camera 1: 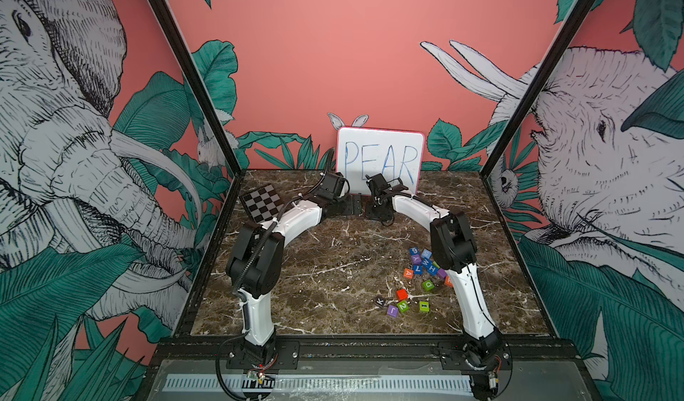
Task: Spell the uppercase word “pear” with letter blocks
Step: Place the letter block at the center of the board.
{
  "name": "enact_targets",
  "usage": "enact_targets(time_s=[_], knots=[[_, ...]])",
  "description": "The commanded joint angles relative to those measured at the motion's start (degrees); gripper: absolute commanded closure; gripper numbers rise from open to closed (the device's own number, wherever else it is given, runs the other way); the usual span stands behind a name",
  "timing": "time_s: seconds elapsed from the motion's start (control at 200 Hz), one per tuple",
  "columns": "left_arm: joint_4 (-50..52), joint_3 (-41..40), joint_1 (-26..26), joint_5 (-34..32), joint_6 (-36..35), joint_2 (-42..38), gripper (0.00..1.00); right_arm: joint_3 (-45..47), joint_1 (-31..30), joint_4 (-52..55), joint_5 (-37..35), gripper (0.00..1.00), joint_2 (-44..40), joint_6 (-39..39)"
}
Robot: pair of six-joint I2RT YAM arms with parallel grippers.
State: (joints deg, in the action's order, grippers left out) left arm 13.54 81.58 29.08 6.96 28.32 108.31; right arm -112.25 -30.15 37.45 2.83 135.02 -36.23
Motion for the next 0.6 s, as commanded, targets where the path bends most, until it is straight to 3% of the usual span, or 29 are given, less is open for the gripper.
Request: enact_targets(time_s=[0.0,0.285,0.595], knots=[[0.1,-1.1,-0.3,0.4,0.4,-2.0,0.01,-1.1,0.4,-0.5,0.1,0.62,1.2,-1.2],[-0.8,-2.5,-0.3,0.8,1.1,-2.7,0.01,-0.6,0.6,-0.8,0.2,0.59,0.9,-1.6],[-1.3,-3.5,-0.4,1.0,1.4,-3.3,0.01,-0.4,0.9,-1.8,0.1,0.65,1.3,-2.9]])
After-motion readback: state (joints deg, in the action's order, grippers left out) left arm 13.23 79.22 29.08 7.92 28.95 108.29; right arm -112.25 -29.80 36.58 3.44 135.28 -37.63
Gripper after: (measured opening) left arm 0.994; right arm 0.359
